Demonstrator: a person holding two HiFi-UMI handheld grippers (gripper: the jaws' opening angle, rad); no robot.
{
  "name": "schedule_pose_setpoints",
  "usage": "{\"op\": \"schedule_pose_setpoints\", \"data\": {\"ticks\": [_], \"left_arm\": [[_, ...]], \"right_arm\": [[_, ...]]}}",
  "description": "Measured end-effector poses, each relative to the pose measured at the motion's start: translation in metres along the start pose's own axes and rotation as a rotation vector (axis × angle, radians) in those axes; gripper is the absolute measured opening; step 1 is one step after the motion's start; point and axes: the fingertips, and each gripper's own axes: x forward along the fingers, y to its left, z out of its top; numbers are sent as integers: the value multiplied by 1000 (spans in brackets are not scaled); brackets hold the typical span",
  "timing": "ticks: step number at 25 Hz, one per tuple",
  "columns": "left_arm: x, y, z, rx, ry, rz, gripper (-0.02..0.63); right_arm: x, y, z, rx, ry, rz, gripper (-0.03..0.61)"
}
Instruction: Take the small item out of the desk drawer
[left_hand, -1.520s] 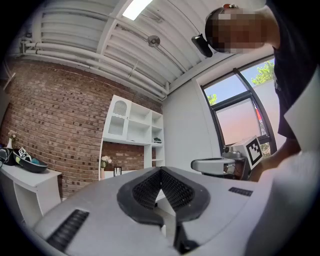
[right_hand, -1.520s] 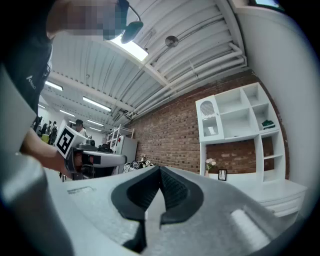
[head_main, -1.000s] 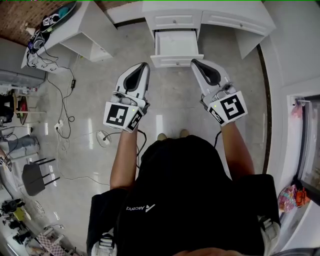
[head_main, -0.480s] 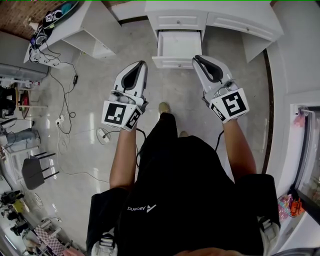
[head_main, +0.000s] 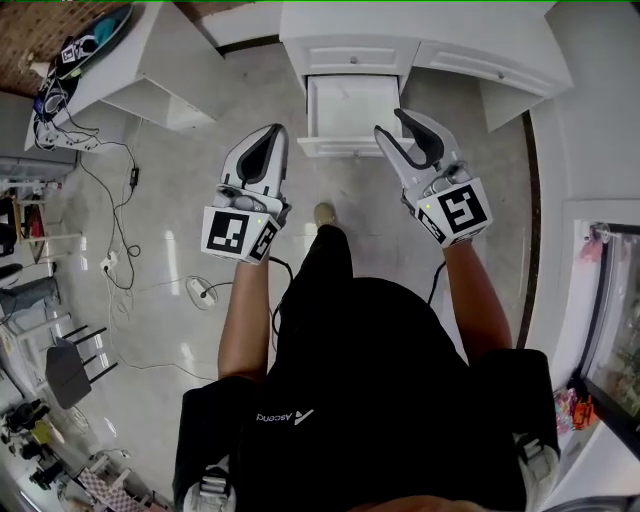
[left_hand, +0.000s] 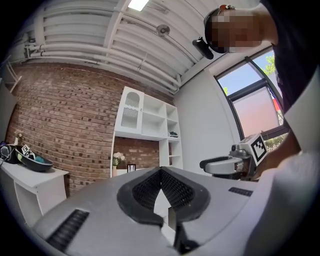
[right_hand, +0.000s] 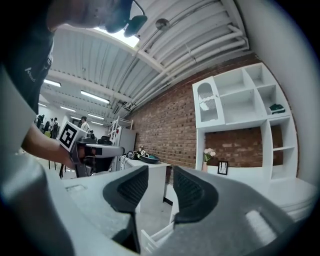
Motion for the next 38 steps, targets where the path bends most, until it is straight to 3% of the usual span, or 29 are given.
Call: {"op": "schedule_pose_setpoints", "data": {"ticks": [8,19,25,31,38], "left_arm": [[78,108,-27,-11,-1,-52,-2],[157,214,-108,-68,46,-99,-2],[188,247,-177,-112,103,-89,-2],[211,294,-277,-143,208,-55,-2],[227,321,-373,-177,271,-38,-2]], "right_arm": [[120,-51,-62,26,155,-24,172],[245,-96,-209,42,501,-25,193],[296,-119,-317,63,699,10,206],[349,-141,-445,88,854,26,210],[376,-154,-575,11,1012,70,219]]}}
